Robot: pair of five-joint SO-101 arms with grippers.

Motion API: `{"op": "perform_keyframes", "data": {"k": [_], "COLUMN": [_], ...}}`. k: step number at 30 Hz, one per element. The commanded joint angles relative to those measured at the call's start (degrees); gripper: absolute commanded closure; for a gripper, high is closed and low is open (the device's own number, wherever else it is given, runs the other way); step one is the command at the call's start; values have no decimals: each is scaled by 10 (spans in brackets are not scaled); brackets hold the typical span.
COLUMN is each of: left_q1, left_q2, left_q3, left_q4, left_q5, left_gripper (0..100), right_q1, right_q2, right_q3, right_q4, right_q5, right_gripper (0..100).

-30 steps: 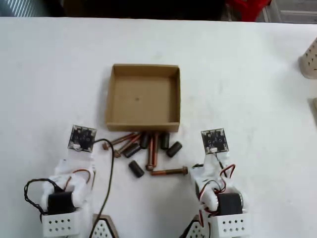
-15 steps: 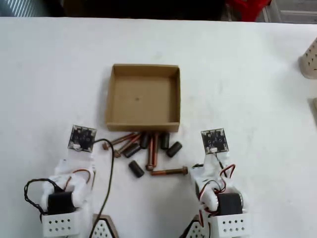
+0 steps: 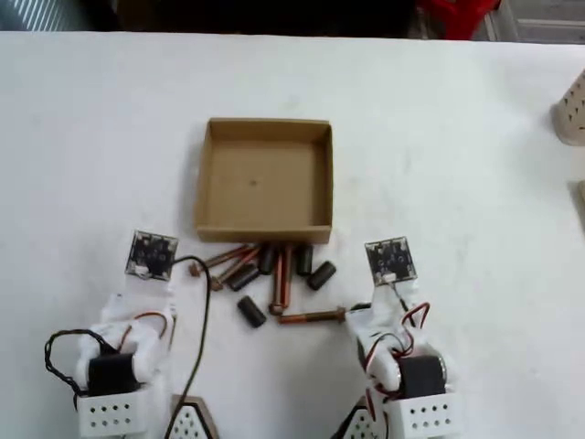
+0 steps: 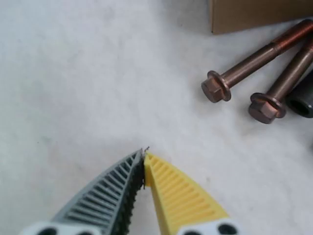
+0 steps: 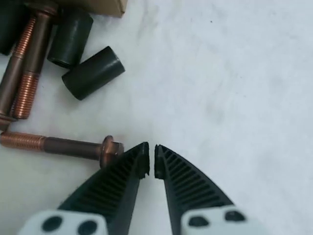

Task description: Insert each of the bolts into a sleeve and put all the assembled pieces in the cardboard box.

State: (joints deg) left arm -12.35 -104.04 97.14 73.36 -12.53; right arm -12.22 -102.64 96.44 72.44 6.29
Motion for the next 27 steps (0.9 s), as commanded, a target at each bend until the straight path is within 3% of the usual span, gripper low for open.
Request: {"op": "perform_keyframes", "data": {"k": [1, 6, 16, 27], "left_q1": [2, 2, 2, 1], "left_q2": [-6, -6, -6, -6], "left_q3": [-2, -2, -2, -76], "left_q4": [4, 4, 4, 0], "left_q5": [5, 5, 5, 2], "left_gripper": [976, 976, 976, 972], "right_q1": [-44, -46, 66, 80], "right_q2": [-4, -5, -5, -4], "right_q3": [4, -16, -25, -22], "right_q4": [2, 4, -25, -95], "right_q5": [4, 5, 6, -11], "right_gripper": [978, 978, 977, 977]}}
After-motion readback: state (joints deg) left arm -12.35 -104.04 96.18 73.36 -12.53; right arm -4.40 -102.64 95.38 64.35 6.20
